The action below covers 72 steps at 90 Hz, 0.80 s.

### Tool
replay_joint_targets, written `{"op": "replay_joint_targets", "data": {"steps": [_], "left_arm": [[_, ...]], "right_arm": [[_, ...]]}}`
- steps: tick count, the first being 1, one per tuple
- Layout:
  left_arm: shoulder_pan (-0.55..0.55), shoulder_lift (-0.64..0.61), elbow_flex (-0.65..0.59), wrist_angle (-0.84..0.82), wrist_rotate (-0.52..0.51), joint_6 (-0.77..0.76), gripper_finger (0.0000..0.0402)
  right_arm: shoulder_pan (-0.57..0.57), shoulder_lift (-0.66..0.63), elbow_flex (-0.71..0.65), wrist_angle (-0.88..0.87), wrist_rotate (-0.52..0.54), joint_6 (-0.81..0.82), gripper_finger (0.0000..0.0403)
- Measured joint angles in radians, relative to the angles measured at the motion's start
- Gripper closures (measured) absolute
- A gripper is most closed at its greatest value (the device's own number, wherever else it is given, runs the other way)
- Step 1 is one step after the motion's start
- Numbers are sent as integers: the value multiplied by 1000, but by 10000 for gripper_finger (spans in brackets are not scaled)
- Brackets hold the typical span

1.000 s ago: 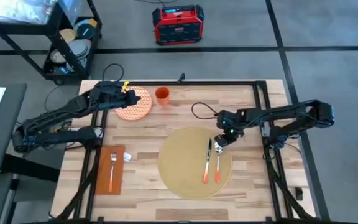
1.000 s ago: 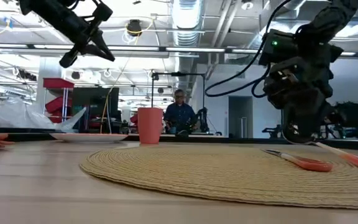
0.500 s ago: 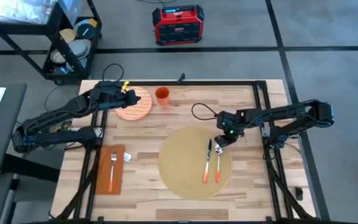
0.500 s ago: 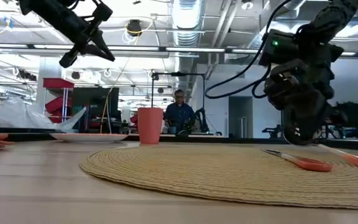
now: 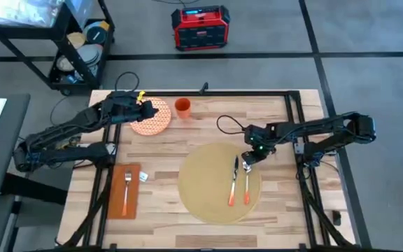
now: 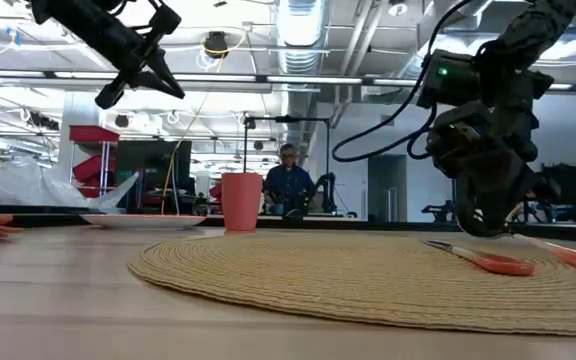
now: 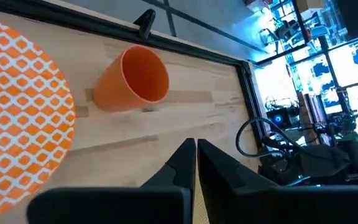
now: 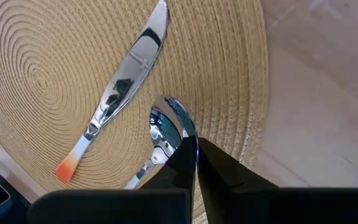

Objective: Set table place
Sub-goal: Put the orange spoon on the brown placemat to the right of the table knife, then put the orange plate on the brown placemat to the left of the table knife

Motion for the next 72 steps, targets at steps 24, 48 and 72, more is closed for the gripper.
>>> {"op": "replay_joint_targets", "data": {"steps": [24,48,72], "left_arm": [[0,0,0,0,-13,-13,402],[-14,0,0,0,-23,-18,402],[-45,0,0,0,-66,-19,402]], "right_arm": [[0,0,0,-3,-1,-22,401],[1,0,0,-3,-5,-23,340],[-23,-1,0,-2,20,-103,316]]}}
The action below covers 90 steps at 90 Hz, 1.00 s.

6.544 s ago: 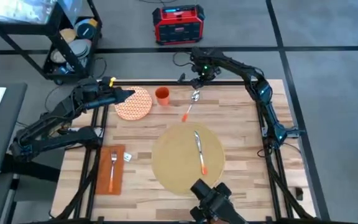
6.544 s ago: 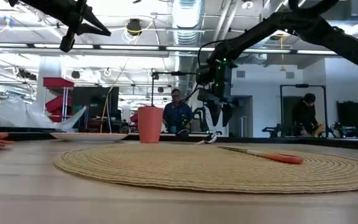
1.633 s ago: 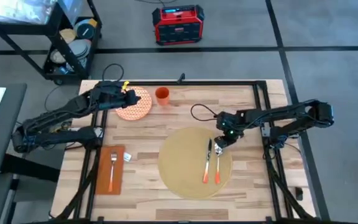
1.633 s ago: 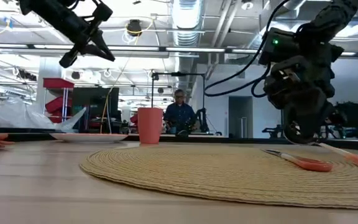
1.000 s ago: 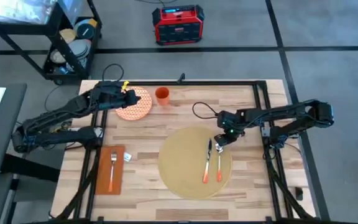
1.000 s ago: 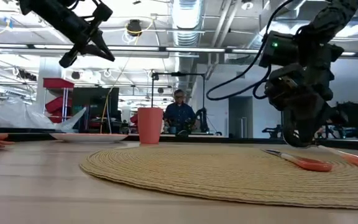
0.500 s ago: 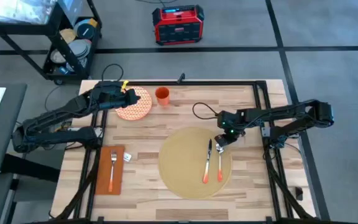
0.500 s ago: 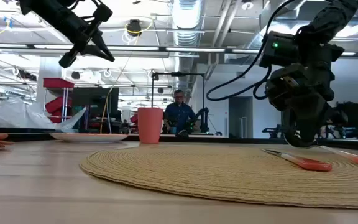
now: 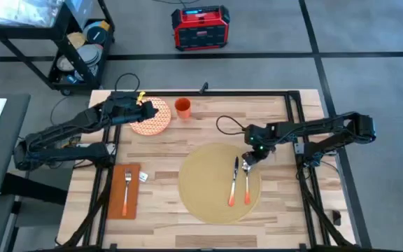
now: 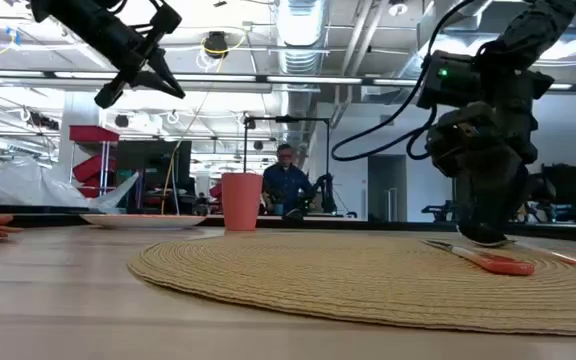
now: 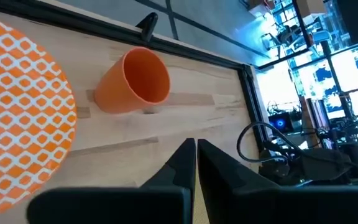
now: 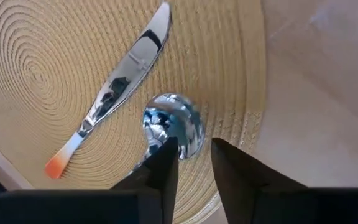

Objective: Set table place
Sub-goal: Put the orange plate on the brown placemat to the left of the table knife

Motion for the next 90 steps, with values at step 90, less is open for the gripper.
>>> {"op": "replay_joint_targets", "data": {"steps": [90], "left_arm": [[414,602,285,-334,-8,754,402]], "right_arm": [[-367,-157,140,-119,28,-237,315]]}}
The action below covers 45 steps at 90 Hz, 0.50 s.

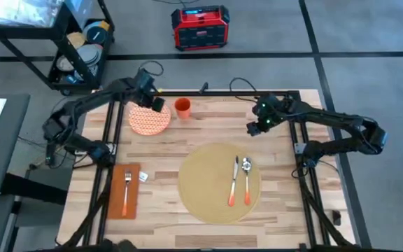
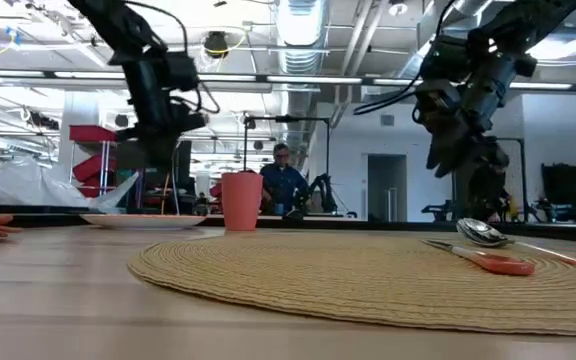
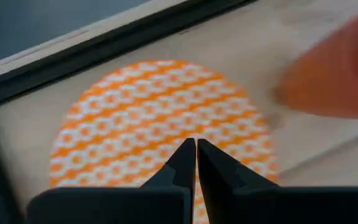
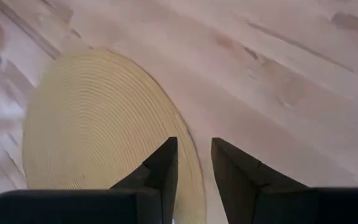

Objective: Set table place
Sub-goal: Put the orange plate on the brown placemat to the left of the table knife

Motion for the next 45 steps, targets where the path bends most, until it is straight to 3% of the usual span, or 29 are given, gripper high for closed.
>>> {"op": "replay_joint_targets", "data": {"steps": [8,19,45], "left_arm": [[70,0,0,-53,-62,29,402],[157,0,0,-33,-70,34,402],[183,77,0,49,-18,-15,402]], "right_arm": [[0,0,0,-18,0,0,316],[0,0,0,-17,0,-12,316],[6,0,0,-15,-2,-16,316]]}}
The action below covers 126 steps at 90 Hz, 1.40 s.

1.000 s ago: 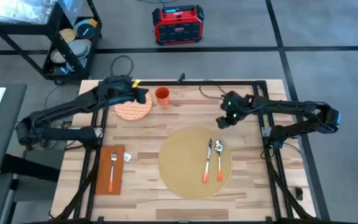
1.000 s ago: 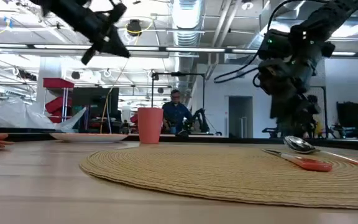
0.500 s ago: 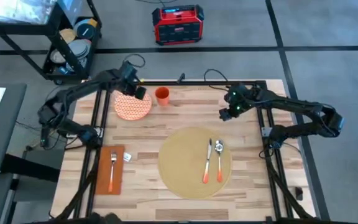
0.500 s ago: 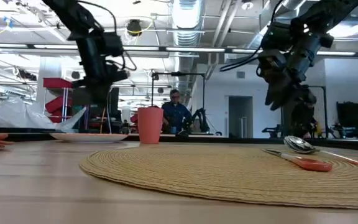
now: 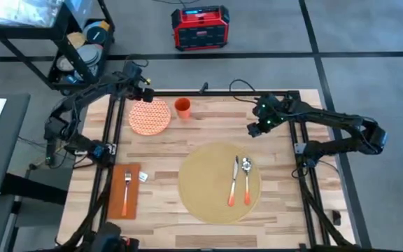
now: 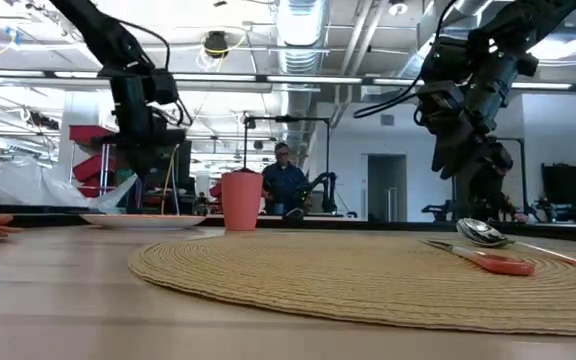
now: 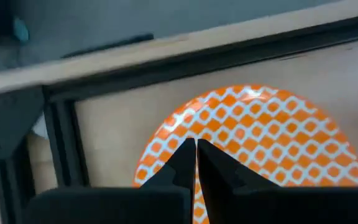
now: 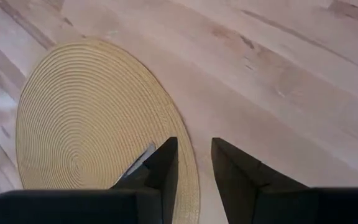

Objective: Set table place
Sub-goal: Put the orange plate on the brown placemat to the left of the table knife

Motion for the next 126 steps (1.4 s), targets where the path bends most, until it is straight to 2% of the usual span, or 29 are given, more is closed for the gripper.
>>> {"op": "replay_joint_targets", "data": {"steps": [18,33,44,59,69,74,81,87,108,126], "left_arm": [[-10,117,10,23,-44,-71,402],[7,198,52,11,-39,-25,402],[18,218,72,13,-40,9,402],[37,244,71,-20,-117,31,402],[43,247,70,-21,-110,50,402],[44,246,70,-19,-75,64,399],[63,246,66,-13,16,92,386],[77,246,53,-9,41,111,366],[103,245,7,-20,42,88,288],[72,245,14,-28,35,90,253]], "right_arm": [[17,0,0,-4,-14,1,316],[36,0,0,-5,-27,4,316],[56,0,0,-8,-28,4,316],[75,0,0,-13,-30,27,316],[89,0,0,-14,-30,28,316],[96,0,0,-16,-30,23,316],[100,0,0,-16,-30,20,316],[99,0,0,-15,-30,20,316],[99,0,0,-17,-58,25,316],[96,0,0,-15,-57,27,316]]}}
